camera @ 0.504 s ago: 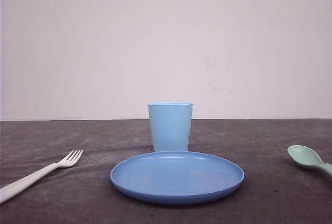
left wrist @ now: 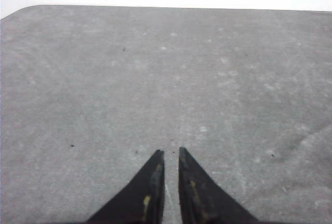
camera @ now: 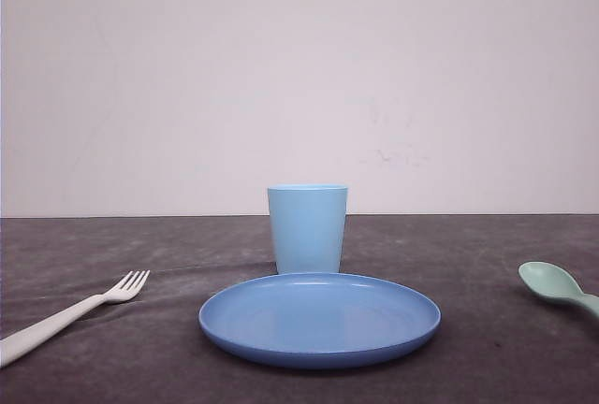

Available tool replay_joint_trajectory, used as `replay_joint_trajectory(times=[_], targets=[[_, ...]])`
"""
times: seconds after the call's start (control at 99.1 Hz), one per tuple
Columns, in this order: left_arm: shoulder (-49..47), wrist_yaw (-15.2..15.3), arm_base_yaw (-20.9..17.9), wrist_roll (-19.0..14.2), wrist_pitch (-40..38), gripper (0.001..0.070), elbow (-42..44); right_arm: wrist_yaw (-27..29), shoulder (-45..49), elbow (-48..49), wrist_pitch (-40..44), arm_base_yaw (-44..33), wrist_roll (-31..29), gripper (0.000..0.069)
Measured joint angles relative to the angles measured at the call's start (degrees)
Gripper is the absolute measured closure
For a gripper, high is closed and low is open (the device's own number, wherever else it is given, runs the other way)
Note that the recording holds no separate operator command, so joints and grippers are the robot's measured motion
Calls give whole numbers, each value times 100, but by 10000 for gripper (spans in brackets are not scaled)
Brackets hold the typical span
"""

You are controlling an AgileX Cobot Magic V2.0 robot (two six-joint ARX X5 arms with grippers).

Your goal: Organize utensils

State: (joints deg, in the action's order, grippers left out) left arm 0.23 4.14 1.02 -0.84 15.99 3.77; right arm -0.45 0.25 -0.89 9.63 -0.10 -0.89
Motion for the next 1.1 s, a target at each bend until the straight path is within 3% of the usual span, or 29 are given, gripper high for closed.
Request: replay_joint_trajectory(times=[0.857, 0.938, 1.1], targets=[[0, -2, 0, -33, -22, 685, -2, -46, 0, 0, 0, 0, -87, 684], [0, -7, 0, -254, -146, 685, -39, -251, 0, 0, 2, 0, -365, 684], [0, -7, 0, -1091, -199, 685, -55, -597, 0, 0, -9, 0, -1370, 684]])
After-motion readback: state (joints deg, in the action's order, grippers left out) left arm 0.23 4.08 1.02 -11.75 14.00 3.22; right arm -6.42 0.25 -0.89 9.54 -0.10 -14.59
